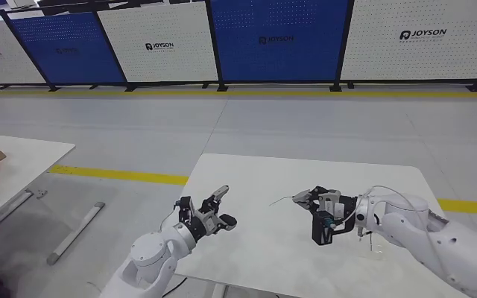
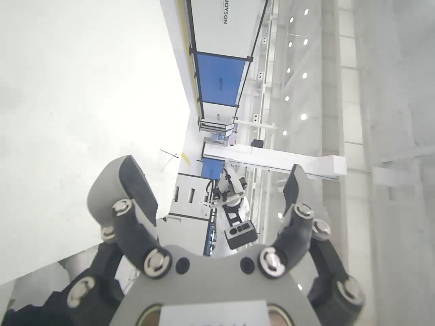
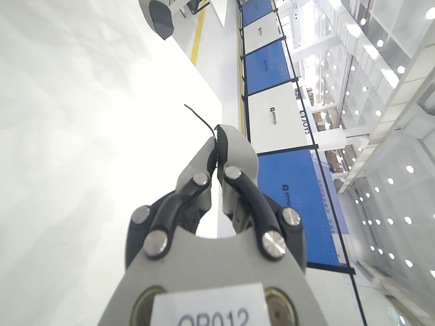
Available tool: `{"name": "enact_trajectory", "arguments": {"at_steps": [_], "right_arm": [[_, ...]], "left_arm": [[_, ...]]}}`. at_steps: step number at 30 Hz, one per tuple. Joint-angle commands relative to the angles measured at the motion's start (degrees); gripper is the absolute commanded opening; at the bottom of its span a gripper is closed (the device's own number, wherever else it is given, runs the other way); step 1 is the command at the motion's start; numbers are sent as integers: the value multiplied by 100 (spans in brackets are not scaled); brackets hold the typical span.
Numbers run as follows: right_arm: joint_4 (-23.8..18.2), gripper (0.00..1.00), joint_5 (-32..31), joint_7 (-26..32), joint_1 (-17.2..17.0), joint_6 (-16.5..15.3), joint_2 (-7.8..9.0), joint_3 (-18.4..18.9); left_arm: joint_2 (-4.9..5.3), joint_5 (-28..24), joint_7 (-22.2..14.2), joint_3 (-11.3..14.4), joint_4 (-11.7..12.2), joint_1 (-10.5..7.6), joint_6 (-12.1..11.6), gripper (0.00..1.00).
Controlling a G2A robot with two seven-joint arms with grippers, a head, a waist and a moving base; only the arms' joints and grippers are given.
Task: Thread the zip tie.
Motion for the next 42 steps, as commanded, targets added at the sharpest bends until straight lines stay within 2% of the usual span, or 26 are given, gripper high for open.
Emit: {"name": "enact_trajectory", "arguments": {"at_steps": [1,4,5,6,10,12,22,25,29,32,36,42], "right_arm": [[-7,0,0,222,17,0,-108,1],[23,0,0,545,48,0,-308,1],[18,0,0,655,59,0,-367,1],[12,0,0,752,63,0,-443,1],[105,0,0,856,57,0,-654,1],[169,0,0,883,19,0,-738,1],[169,0,0,883,19,0,-738,1],[140,0,0,978,-30,0,-746,1],[42,0,0,1091,-62,0,-801,1],[-20,0,0,1231,-76,0,-844,1],[-69,0,0,1420,-92,0,-893,1],[-69,0,0,1420,-92,0,-893,1]], "left_arm": [[17,-80,111,48,-9,-12,-2,100],[77,-180,337,300,99,-37,-2,100],[104,-393,328,437,163,-49,-2,100],[159,-631,412,549,255,-134,-2,100],[343,-1171,996,909,357,-514,-2,100],[417,-1441,1130,1052,383,-632,-2,100],[416,-1443,1132,1056,383,-634,-12,100],[393,-1596,1216,1102,308,-625,-2,100],[349,-2014,1726,1146,96,-674,-2,100],[315,-2123,2185,1274,27,-793,-2,100],[265,-2312,2903,1581,209,-1132,-2,100],[265,-2312,2903,1581,209,-1132,-2,100]]}}
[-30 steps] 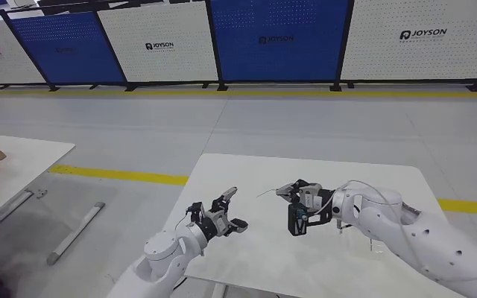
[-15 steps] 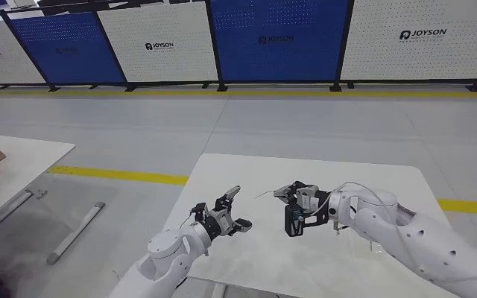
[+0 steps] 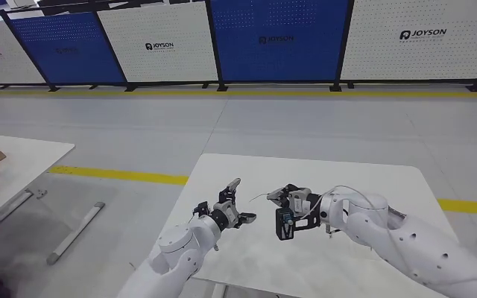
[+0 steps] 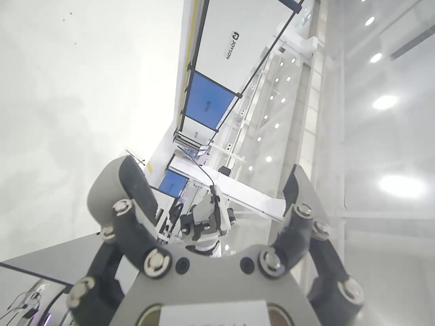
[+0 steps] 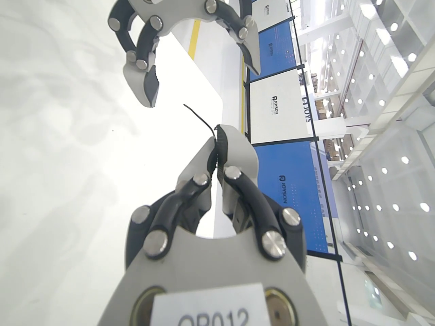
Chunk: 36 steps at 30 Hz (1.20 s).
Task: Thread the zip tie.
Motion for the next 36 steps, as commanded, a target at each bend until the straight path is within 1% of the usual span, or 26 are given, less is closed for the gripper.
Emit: {"name": "enact_trajectory", "arguments": {"at_steps": [1,3,5,7,9,11,17,20,23,26,27,29,30,31,32,36], "right_arm": [[0,0,0,0,0,0,0,0],[0,0,0,0,0,0,0,0],[0,0,0,0,0,0,0,0],[0,0,0,0,0,0,0,0],[0,0,0,0,0,0,0,0],[0,0,0,0,0,0,0,0],[0,0,0,0,0,0,0,0],[0,0,0,0,0,0,0,0],[0,0,0,0,0,0,0,0],[0,0,0,0,0,0,0,0],[0,0,0,0,0,0,0,0],[0,0,0,0,0,0,0,0],[0,0,0,0,0,0,0,0],[0,0,0,0,0,0,0,0],[0,0,0,0,0,0,0,0],[0,0,0,0,0,0,0,0]], "left_arm": [[0,0,2,0,0,-1,0,100],[0,0,2,0,0,-1,0,100],[-20,-23,-23,65,6,-4,-77,100],[-40,-73,36,134,-1,-39,-45,100],[-76,-183,234,221,8,-153,-27,100],[-121,-287,428,331,61,-282,-79,100],[-121,-287,428,331,61,-282,-79,100],[-125,-137,317,355,87,-270,-179,100],[-129,35,127,384,83,-212,-301,100],[-135,95,-17,391,59,-174,-335,100],[-136,95,-50,392,58,-167,-299,96],[-138,75,-61,370,35,-162,-218,79],[-139,67,-66,365,26,-158,-184,73],[-141,40,-72,359,19,-154,-136,59],[-143,15,-69,340,6,-155,-92,52],[-159,-47,-16,307,-3,-170,-70,43]]}}
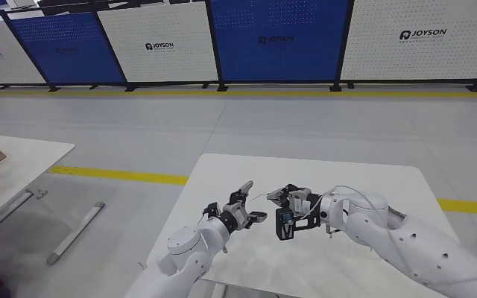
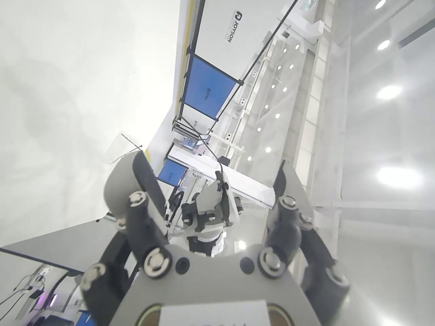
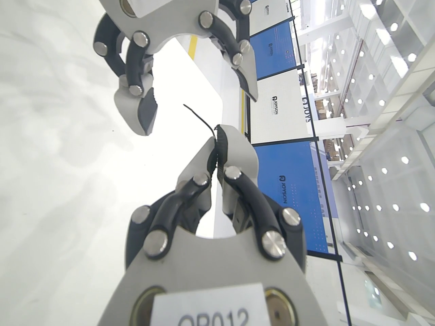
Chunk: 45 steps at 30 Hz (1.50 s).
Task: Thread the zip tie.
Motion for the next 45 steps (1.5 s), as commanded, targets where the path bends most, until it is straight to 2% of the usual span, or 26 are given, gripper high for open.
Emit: {"name": "enact_trajectory", "arguments": {"at_steps": [1,14,16,18,21,31,37,45], "right_arm": [[0,0,0,0,0,0,0,0],[0,0,0,0,0,0,0,0],[0,0,0,0,0,0,0,0],[0,0,0,0,0,0,0,0],[0,0,0,0,0,0,0,0],[0,0,0,0,0,0,0,0],[0,0,0,0,0,0,0,0],[0,0,0,0,0,0,0,0]], "left_arm": [[-10,-38,35,-1,11,-18,1,43],[-92,-150,277,95,88,-168,42,43],[-100,-138,290,101,104,-174,47,37],[-107,-133,290,103,113,-176,57,26],[-114,-132,272,89,117,-166,68,27],[-128,-94,230,114,158,-155,70,15],[-129,-79,212,123,155,-154,70,0],[-129,-56,202,120,124,-124,70,0]]}}
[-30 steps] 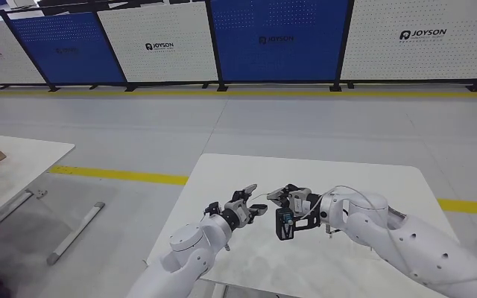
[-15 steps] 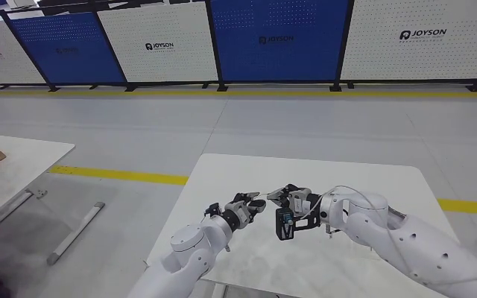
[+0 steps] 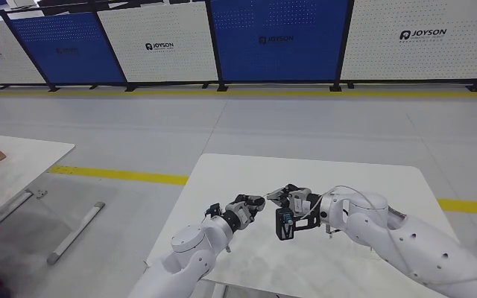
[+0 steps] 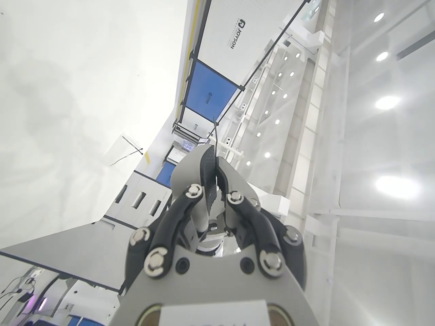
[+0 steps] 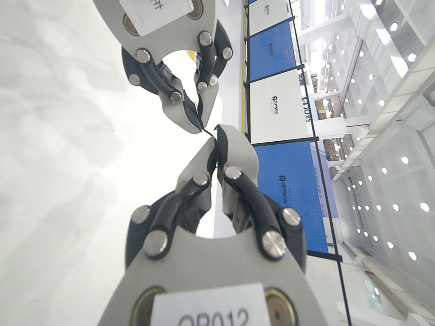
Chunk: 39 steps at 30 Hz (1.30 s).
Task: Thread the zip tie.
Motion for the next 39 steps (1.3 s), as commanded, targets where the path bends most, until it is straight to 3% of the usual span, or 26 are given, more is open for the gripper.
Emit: {"name": "enact_trajectory", "arguments": {"at_steps": [1,4,5,6,8,10,11,15,20,25,39], "right_arm": [[-6,0,0,11,-37,16,-1,12],[-40,0,0,67,-108,0,5,66],[-48,8,0,68,-114,0,14,73],[-57,26,0,45,-122,0,32,91],[-72,44,0,-3,-154,0,73,140],[-104,49,0,-40,-215,0,145,231],[-136,65,0,-90,-250,0,184,278],[-237,100,59,-460,-484,0,413,531],[-260,100,795,-966,-849,0,749,869],[-233,100,1584,-1179,-979,0,971,899],[-233,100,1584,-1179,-979,0,971,899]], "left_arm": [[-1,11,2,2,-9,9,0,0],[-1,38,4,3,-25,22,0,0],[-2,46,7,1,-28,25,0,0],[-4,69,27,-6,-30,24,-2,0],[-13,101,73,-8,-1,11,-47,0],[-29,153,117,28,59,-22,-107,0],[-35,178,128,45,81,-35,-117,0],[-55,415,179,103,135,-64,-248,0],[-53,1261,80,194,212,1,-670,0],[-39,2118,-116,267,315,176,-1158,0],[-40,2163,-126,267,327,182,-1194,0]]}}
